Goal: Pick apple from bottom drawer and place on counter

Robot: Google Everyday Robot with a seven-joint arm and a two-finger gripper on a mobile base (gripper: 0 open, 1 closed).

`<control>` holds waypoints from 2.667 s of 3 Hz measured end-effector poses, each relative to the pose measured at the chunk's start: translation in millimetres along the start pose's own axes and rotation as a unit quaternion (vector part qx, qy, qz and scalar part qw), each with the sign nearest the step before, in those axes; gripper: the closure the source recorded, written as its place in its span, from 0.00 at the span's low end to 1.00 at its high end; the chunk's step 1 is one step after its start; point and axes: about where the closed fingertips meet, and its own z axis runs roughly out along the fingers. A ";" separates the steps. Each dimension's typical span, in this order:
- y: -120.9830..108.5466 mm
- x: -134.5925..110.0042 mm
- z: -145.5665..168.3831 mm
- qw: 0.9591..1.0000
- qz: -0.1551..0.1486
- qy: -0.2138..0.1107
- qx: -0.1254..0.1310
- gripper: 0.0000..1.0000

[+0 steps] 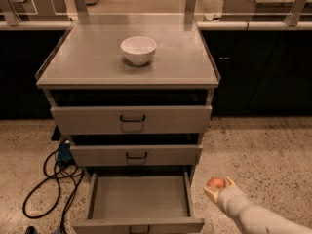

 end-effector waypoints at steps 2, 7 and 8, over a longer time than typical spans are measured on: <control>6.0 10.0 -138.6 0.998 0.009 0.030 0.050 1.00; 53.7 -342.1 -214.6 0.954 -0.124 -0.182 0.205 1.00; 56.5 -352.8 -226.0 0.949 -0.134 -0.189 0.215 1.00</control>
Offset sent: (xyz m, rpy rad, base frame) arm -0.0603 -0.0165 0.0474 0.0054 0.0072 -0.0995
